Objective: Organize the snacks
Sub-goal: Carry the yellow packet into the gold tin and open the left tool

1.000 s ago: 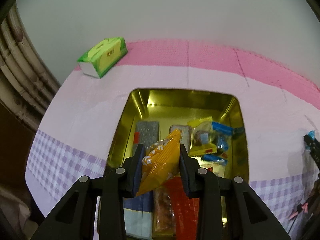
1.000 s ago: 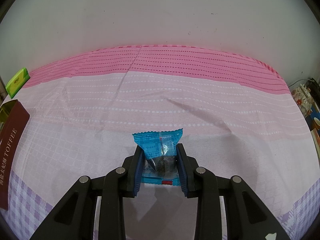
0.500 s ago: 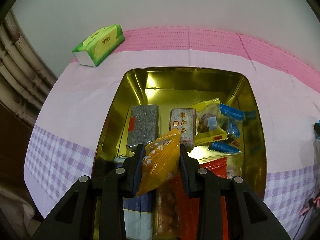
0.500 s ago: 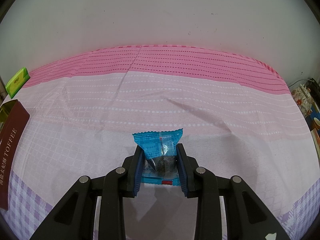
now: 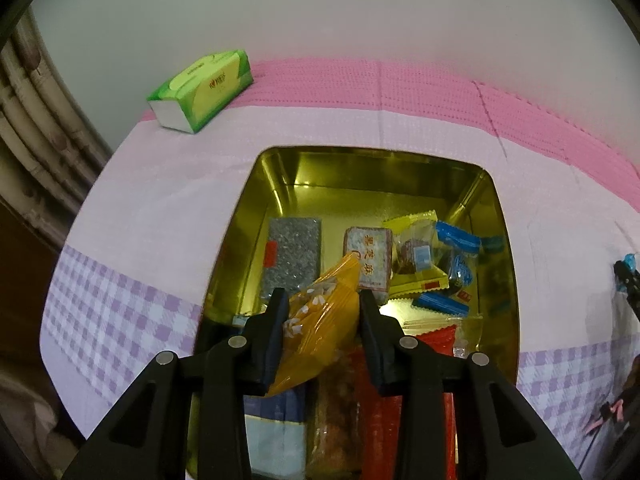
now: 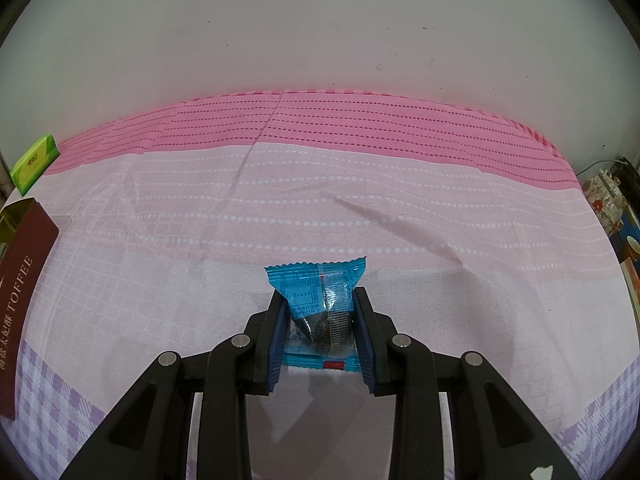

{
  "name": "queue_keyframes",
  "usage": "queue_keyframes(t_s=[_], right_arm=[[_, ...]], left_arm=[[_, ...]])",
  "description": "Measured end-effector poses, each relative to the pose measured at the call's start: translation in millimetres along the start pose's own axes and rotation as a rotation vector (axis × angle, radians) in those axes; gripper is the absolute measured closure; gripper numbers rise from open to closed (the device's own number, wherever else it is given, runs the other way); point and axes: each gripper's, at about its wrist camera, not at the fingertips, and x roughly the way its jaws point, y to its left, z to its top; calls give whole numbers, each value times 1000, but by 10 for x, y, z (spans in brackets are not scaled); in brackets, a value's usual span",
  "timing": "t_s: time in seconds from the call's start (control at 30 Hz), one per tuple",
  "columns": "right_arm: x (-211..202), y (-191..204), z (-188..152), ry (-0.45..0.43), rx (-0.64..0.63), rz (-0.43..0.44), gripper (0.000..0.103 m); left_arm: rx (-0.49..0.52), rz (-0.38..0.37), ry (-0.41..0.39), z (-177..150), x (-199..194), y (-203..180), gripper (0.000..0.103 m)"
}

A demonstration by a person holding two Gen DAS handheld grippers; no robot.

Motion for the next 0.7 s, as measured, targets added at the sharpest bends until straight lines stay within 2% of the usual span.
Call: queue_keyframes(t_s=[0.43, 0.7], right_arm=[[-4, -10, 2, 0, -8, -9, 73], [-2, -31, 2, 1, -12, -12, 73]], left_arm=[[5, -34, -69, 34, -336, 12, 62], [4, 13, -110, -34, -480, 98, 59]])
